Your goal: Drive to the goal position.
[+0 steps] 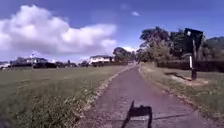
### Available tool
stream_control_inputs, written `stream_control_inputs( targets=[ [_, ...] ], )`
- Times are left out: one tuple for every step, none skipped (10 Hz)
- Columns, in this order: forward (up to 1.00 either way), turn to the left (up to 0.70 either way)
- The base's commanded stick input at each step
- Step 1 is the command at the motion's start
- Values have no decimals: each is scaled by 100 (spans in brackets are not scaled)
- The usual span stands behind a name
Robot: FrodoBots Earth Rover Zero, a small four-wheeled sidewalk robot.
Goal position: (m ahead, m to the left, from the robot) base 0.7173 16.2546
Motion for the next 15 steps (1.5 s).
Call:
stream_control_inputs(
  targets=[
    [70,0],
    [70,0],
    [70,1],
    [70,14],
    [70,14],
    [70,14],
    [70,14],
    [70,14],
    [70,14],
    [70,14],
    [70,14],
    [70,14],
    [70,14],
    [70,14],
    [70,14]
  ],
)
